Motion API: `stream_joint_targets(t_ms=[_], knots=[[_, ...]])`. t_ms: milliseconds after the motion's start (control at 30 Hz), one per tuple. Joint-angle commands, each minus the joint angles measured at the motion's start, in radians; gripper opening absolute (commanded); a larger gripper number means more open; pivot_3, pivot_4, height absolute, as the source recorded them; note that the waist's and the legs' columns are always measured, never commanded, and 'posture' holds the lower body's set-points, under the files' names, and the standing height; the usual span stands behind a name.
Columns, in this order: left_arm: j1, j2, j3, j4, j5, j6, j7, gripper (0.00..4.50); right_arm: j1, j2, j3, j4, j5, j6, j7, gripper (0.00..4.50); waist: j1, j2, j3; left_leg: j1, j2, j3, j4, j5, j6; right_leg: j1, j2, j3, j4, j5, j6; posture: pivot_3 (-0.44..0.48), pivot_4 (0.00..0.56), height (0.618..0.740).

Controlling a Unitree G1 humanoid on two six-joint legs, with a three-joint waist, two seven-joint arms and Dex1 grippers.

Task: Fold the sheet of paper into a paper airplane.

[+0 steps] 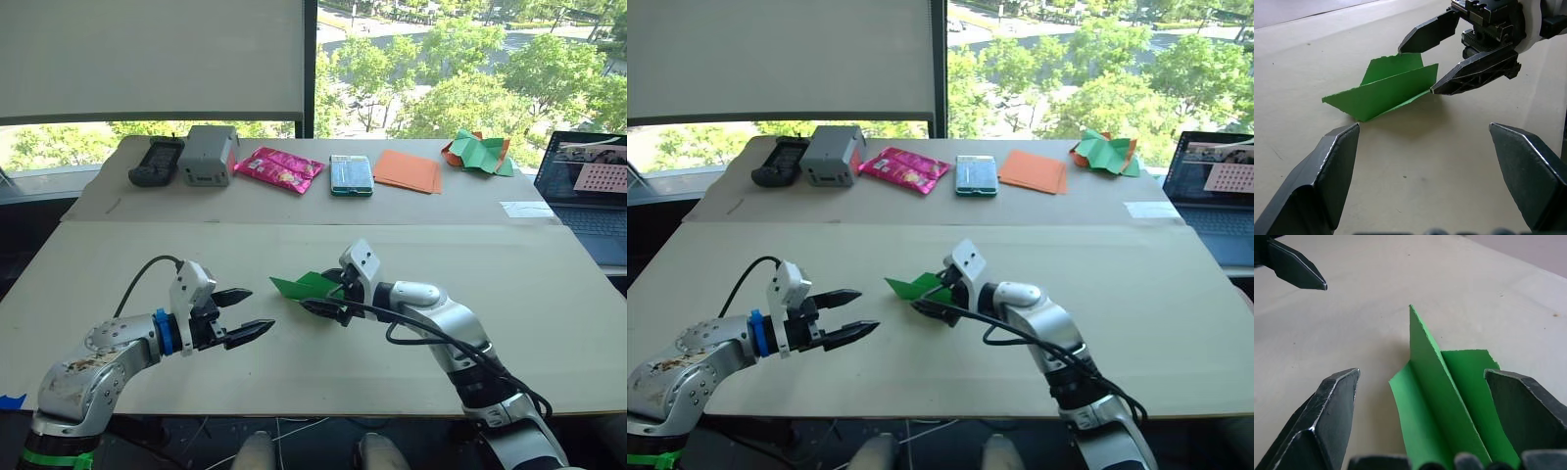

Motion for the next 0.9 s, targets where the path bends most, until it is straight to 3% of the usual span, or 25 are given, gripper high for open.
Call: stream_joint_targets(t_ms=[33,200,333,433,767,900], knots=[[0.01,-0.005,0.001,-0.001,0.007,-0.039,-0.008,4.48,-0.047,-0.018,-0.043,-0.071,0.029,0.01,0.017,4.5,-0.001,0.0,0.0,0.0,0.0,0.0,0.0,0.0,0.0,0.0,0.0,0.0,0.0,0.0,0.0,0.0,0.15,0.706],[0.01,-0.019,-0.016,0.014,0.023,-0.071,-0.006,4.48,-0.076,-0.153,0.074,-0.047,-0.162,-0.227,0.092,4.5,0.002,0.0,0.0,0.0,0.0,0.0,0.0,-0.001,-0.002,0.0,0.0,0.0,-0.001,0.0,0.0,0.0,0.15,0.706],[0.013,-0.025,-0.023,0.018,0.031,-0.083,-0.012,4.48,-0.066,-0.163,0.105,0.013,-0.197,-0.3,0.121,4.5,-0.001,-0.001,0.0,0.0,0.0,0.0,0.0,-0.002,-0.003,0.0,0.0,0.0,-0.001,0.0,0.0,0.0,0.15,0.706],[0.019,-0.024,-0.024,0.021,0.035,-0.091,-0.016,4.5,-0.063,-0.147,0.107,0.051,-0.205,-0.321,0.128,3.7,-0.002,-0.001,0.0,0.0,0.0,0.0,0.0,0.0,0.0,0.001,0.0,0.0,0.0,0.0,0.0,0.0,0.15,0.706],[0.056,-0.021,-0.026,0.015,0.041,-0.1,-0.014,4.5,-0.06,-0.125,0.106,0.152,-0.231,-0.366,0.149,0.19,0.0,0.0,0.0,0.003,0.0,0.0,0.0,0.003,0.004,0.005,0.0,0.0,0.0,0.001,0.0,0.0,0.15,0.706],[0.069,-0.022,-0.023,0.015,0.042,-0.105,-0.014,4.5,-0.052,-0.115,0.111,0.185,-0.248,-0.378,0.156,0.05,0.0,0.0,0.0,0.005,0.0,0.0,0.0,0.002,0.003,0.006,0.0,0.0,0.0,0.001,0.0,0.0,0.15,0.706]])
